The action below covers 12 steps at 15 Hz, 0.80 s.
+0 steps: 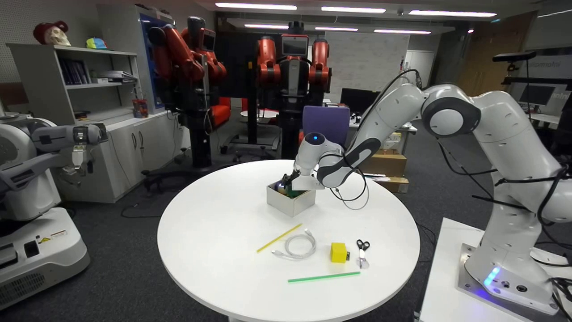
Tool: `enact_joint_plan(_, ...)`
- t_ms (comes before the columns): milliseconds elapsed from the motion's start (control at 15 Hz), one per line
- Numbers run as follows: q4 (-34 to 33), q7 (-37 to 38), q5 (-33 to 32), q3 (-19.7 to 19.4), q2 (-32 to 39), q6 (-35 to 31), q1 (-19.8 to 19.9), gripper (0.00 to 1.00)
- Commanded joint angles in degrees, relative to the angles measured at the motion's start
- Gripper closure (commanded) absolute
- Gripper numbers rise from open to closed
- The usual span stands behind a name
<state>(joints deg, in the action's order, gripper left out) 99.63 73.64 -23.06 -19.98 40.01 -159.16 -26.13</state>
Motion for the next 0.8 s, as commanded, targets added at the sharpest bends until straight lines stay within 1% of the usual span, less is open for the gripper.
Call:
enact_joint_plan(0,6.4,-4.9,3.2,5.3,-6.6,2.4,2.7,0.0)
enact_joint_plan(67,9.2,-7.9,5.1,8.4,-8.9,3.4,4.3,0.0)
enact_joint_plan(333,17.8,-18.1,13.3,16.9,-15.6,8.9,9.3,0.0)
enact_joint_plan(533,20.4,-22.9,17.7,19.8,-17.6,13.5,11.1,0.0)
enact_joint_plan(600,19.8,-23.8,20.5,21.0,-17.3,15.1,12.0,0.0)
enact_joint_plan(733,17.9,-24.2,24.4,22.0,-15.8,17.7,12.6,0.0)
